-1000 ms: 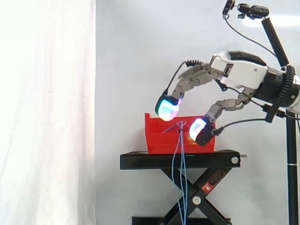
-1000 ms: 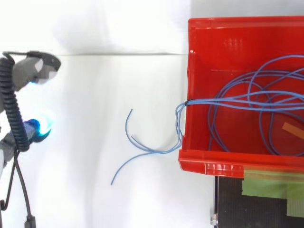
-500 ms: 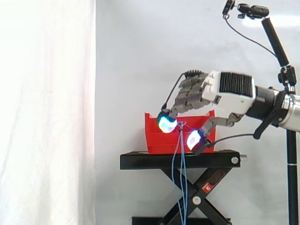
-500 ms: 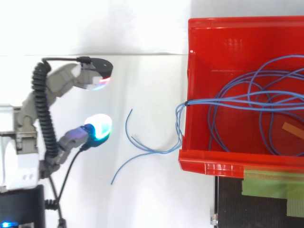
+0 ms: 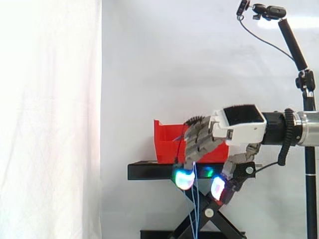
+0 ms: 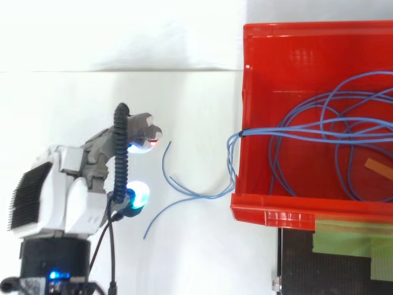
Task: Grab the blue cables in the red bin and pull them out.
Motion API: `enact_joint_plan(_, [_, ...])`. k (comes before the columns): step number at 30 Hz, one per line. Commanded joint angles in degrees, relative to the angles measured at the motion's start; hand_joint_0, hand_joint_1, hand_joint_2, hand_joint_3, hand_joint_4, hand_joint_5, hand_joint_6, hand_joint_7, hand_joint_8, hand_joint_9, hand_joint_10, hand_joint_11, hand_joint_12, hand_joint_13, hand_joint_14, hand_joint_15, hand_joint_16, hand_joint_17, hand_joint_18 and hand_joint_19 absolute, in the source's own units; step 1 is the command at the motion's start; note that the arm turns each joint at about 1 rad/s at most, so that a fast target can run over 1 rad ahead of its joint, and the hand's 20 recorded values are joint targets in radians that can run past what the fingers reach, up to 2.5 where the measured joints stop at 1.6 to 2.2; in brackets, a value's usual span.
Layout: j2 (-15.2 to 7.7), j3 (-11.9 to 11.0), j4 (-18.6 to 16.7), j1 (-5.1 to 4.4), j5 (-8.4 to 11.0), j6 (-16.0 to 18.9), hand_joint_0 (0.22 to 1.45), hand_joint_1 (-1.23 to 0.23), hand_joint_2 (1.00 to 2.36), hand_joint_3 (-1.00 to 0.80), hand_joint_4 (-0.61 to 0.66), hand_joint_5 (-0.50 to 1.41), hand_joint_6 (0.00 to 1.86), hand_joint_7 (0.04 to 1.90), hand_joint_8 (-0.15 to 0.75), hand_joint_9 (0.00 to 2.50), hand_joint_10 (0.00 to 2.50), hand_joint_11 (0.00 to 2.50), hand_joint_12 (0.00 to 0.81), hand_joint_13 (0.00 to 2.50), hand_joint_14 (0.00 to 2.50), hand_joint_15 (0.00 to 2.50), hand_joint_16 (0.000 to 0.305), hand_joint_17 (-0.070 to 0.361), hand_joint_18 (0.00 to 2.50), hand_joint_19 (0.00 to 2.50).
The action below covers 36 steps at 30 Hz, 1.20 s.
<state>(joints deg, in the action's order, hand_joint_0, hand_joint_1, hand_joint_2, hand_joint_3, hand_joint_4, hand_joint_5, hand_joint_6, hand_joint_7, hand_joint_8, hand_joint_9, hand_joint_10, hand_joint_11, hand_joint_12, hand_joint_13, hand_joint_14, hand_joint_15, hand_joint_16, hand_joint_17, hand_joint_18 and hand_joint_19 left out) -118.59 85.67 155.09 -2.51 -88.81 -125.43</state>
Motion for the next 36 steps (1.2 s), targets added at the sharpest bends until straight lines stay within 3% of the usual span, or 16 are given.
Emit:
enact_joint_plan(1, [-4.5,-7.4,7.2,0.49,-4.01,3.2,0.76,-1.02,1.0,-1.0,0.05,0.73,0.01,0.64,0.235,0.8,0.03,1.03,0.346,0.71,0.02,0.67,0.045,0.101,0.5,0.48])
enact_joint_plan(2, [-6.3,-10.6,10.5,0.67,-5.85,3.3,0.75,-1.02,1.0,-1.0,0.05,0.72,0.01,0.64,0.234,0.8,0.03,1.04,0.346,0.71,0.02,0.66,0.045,0.101,0.5,0.47])
enact_joint_plan(3, [-7.2,-12.3,12.2,0.75,-6.82,3.3,0.76,-1.02,1.0,-1.0,0.05,0.72,0.01,0.64,0.232,0.8,0.02,1.03,0.346,0.71,0.02,0.66,0.045,0.101,0.5,0.48])
enact_joint_plan(4, [-8.8,-16.1,16.6,0.93,-8.4,3.1,0.76,-1.01,1.0,-1.0,0.05,0.72,0.01,0.64,0.234,0.8,0.02,1.03,0.347,0.71,0.02,0.67,0.045,0.101,0.5,0.47])
enact_joint_plan(6, [-10.1,-18.6,19.5,1.02,-9.19,3.0,0.76,-1.01,1.0,-1.0,0.04,0.72,0.01,0.64,0.235,0.8,0.02,1.03,0.345,0.71,0.02,0.68,0.045,0.101,0.5,0.48])
enact_joint_plan(7, [-10.2,-20.5,23.2,1.11,-9.54,2.6,0.76,-1.01,1.0,-1.0,0.05,0.72,0.01,0.64,0.235,0.8,0.02,1.03,0.344,0.71,0.02,0.66,0.045,0.101,0.5,0.48])
enact_joint_plan(13, [-10.1,-21.5,23.9,1.19,-9.63,0.7,0.76,-1.01,1.0,-1.0,0.05,0.73,0.01,0.64,0.234,0.8,0.02,1.04,0.345,0.71,0.02,0.67,0.045,0.101,0.5,0.48])
enact_joint_plan(18, [-10.1,-22.5,24.0,1.28,-9.63,-6.1,0.76,-1.01,1.0,-1.0,0.05,0.73,0.01,0.64,0.234,0.8,0.02,1.03,0.345,0.71,0.02,0.67,0.045,0.101,0.5,0.48])
enact_joint_plan(24, [-10.1,-23.6,24.2,1.28,-9.54,-9.5,0.76,-1.01,1.0,-1.0,0.05,0.73,0.01,0.64,0.235,0.81,0.02,1.04,0.345,0.71,0.02,0.67,0.045,0.101,0.5,0.48])
enact_joint_plan(28, [-10.1,-23.7,23.2,1.72,-9.54,-11.9,0.76,-1.01,1.0,-1.0,0.06,0.73,0.01,0.64,0.233,0.81,0.02,1.05,0.346,0.71,0.02,0.66,0.045,0.101,0.5,0.48])
enact_joint_plan(32, [-10.1,-23.7,19.6,2.51,-9.81,-16.2,0.76,-1.01,1.0,-1.0,0.05,0.73,0.01,0.64,0.233,0.81,0.02,1.06,0.344,0.71,0.02,0.66,0.045,0.101,0.5,0.48])
enact_joint_plan(36, [-10.1,-23.5,20.8,3.13,-10.16,-17.1,0.76,-1.01,1.0,-1.0,0.05,0.73,0.01,0.64,0.233,0.81,0.02,1.05,0.347,0.7,0.02,0.66,0.045,0.101,0.5,0.48])
